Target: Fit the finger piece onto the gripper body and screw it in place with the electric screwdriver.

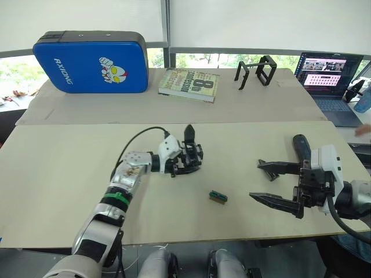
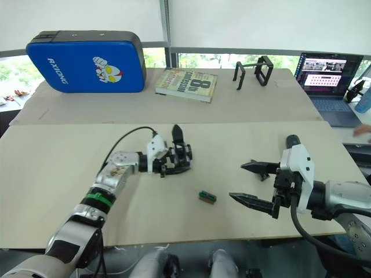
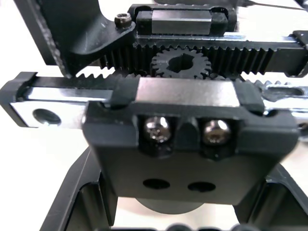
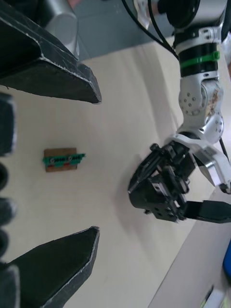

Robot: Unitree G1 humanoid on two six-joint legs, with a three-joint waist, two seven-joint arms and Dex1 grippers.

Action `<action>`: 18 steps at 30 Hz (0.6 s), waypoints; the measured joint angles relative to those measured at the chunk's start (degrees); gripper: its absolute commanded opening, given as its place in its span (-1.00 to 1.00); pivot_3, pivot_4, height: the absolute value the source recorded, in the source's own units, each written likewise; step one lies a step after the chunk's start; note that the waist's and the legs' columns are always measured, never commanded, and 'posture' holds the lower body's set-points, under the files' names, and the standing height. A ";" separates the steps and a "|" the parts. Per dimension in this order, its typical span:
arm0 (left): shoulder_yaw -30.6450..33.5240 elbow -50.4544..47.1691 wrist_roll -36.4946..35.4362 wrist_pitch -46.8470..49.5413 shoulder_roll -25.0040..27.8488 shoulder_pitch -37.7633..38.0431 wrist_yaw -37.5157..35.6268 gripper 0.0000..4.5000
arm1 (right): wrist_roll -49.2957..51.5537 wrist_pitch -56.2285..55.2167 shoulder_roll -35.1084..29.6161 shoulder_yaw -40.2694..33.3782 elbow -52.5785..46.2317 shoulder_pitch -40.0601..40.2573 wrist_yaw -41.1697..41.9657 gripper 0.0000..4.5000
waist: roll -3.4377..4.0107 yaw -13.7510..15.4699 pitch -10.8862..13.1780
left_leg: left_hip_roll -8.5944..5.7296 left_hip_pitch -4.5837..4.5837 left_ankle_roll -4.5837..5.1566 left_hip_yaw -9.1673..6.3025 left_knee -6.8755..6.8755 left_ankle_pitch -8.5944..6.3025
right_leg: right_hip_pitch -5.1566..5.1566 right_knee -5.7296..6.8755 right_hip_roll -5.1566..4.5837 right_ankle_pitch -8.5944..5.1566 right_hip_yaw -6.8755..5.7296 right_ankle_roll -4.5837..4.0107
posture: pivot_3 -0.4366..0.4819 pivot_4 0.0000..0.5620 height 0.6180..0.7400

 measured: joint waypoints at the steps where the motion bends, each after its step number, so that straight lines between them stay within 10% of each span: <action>1: -0.33 1.19 0.29 -0.20 -0.89 -0.46 -0.55 0.06 | -0.04 0.00 0.17 -0.26 -0.52 0.70 -0.50 1.00 | -0.01 0.01 0.01 | -0.01 -0.01 0.00 -0.01 0.01 0.00 | 0.01 0.00 -0.01 0.00 0.00 0.00 | -0.05 -0.47 1.00; 6: -1.68 7.09 2.55 -4.07 -3.48 -2.72 -2.25 0.06 | -0.41 -0.03 1.38 -2.08 -3.89 4.03 -2.97 1.00 | -0.02 0.06 0.01 | -0.01 -0.01 0.06 -0.06 0.05 -0.03 | 0.01 0.02 -0.11 0.01 0.02 0.00 | -0.05 -0.47 1.00; 11: -1.59 9.35 3.27 -6.62 -3.96 -3.70 -3.11 0.97 | -2.04 -0.15 1.81 -2.16 -4.98 5.76 -5.16 1.00 | -0.02 0.30 0.01 | -0.01 -0.01 0.22 -0.10 0.11 -0.13 | 0.02 0.02 -0.18 0.01 0.05 0.00 | -0.05 -0.47 1.00; 18: -0.43 1.95 2.57 -3.64 3.95 0.55 -7.05 0.97 | -1.06 3.20 -0.30 -2.41 -3.67 2.96 -8.31 1.00 | 0.01 -0.46 -0.01 | 0.02 0.01 0.24 -0.08 0.10 -0.14 | -0.01 0.04 -0.19 0.02 0.11 0.00 | -0.05 -0.47 1.00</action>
